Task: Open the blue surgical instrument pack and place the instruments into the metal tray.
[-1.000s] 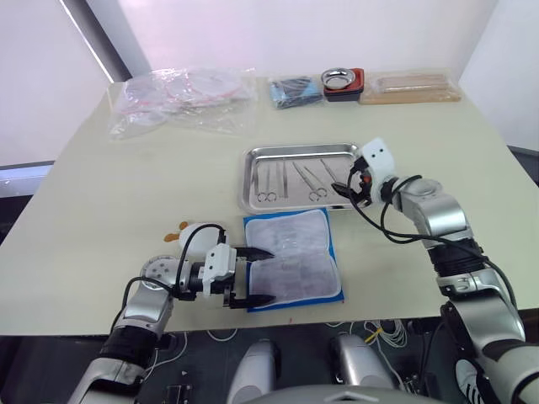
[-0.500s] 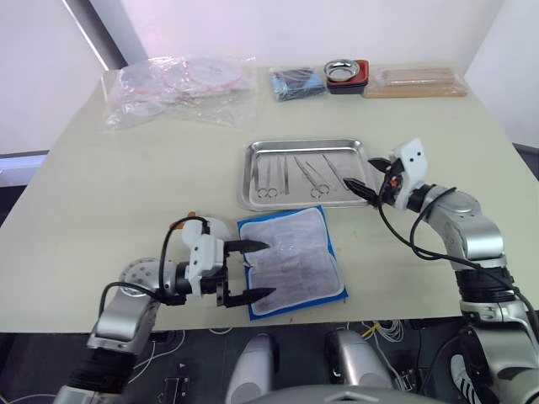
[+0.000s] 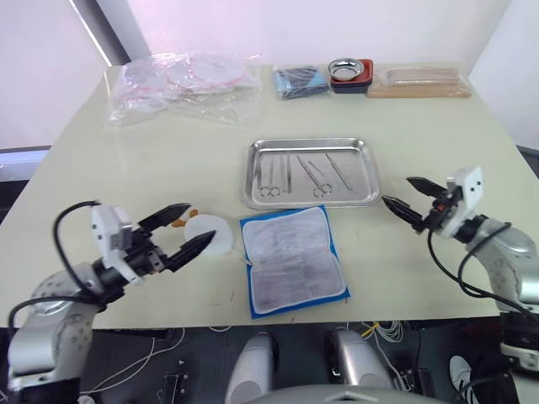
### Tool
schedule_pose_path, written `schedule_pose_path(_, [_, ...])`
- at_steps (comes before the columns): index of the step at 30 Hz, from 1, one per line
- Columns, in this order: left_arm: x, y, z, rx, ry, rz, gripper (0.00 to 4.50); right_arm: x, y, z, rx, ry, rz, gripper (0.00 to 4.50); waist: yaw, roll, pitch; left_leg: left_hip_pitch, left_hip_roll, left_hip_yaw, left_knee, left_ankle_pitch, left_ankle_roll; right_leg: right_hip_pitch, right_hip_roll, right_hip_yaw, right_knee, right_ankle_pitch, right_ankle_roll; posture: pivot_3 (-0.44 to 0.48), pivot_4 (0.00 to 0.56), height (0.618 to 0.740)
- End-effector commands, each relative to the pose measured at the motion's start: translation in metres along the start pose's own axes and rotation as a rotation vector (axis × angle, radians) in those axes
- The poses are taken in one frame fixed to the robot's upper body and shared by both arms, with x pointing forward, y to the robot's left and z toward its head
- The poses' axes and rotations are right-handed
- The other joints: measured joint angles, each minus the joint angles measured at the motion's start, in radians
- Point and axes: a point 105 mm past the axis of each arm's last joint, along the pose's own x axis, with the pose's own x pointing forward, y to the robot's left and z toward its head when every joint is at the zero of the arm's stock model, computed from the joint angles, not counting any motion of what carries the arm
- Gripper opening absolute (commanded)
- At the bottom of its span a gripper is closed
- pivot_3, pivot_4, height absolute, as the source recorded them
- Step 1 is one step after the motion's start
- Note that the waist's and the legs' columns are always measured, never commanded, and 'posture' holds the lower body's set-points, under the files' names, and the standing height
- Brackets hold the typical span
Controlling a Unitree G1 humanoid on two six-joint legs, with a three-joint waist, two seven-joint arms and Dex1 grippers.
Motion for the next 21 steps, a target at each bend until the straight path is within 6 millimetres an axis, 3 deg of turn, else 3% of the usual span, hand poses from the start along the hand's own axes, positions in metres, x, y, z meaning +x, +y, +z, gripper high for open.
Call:
schedule_pose_path(1, [-0.016, 0.011, 0.009, 0.013, -0.008, 0.102, 4.50, -0.019, -0.010, 0.010, -0.012, -0.054, -0.033, 4.48, 0.000, 0.000, 0.000, 0.000, 0.000, 0.000, 0.001, 0.000, 0.000, 0.000, 0.000, 0.000, 0.000, -0.001, 0.001, 0.000, 0.150, 0.740])
schedule_pose_path(8, [-0.050, 0.040, -0.030, -0.051, 0.130, 0.356, 4.50, -0.054, -0.021, -0.019, 0.004, 0.008, -0.121, 4.48, 0.003, -0.001, 0.000, 0.000, 0.000, 0.001, 0.003, 0.000, 0.000, 0.001, 0.000, 0.001, 0.000, -0.001, 0.001, 0.000, 0.150, 0.740])
schedule_pose_path(16, [-0.078, 0.048, -0.059, -0.065, 0.214, 0.500, 4.50, -0.085, -0.031, -0.048, 0.024, 0.071, -0.212, 4.48, 0.002, -0.001, 0.000, 0.003, 0.000, 0.003, 0.005, 0.000, 0.000, 0.003, 0.000, 0.002, 0.001, -0.001, 0.002, 0.000, 0.150, 0.740])
schedule_pose_path(21, [-0.082, 0.048, -0.068, -0.033, 0.266, 0.527, 4.50, -0.092, -0.031, -0.060, 0.027, 0.095, -0.223, 4.48, 0.002, -0.002, 0.000, 0.003, 0.000, 0.004, 0.006, 0.000, 0.000, 0.003, 0.000, 0.003, 0.001, -0.001, 0.002, 0.000, 0.150, 0.740])
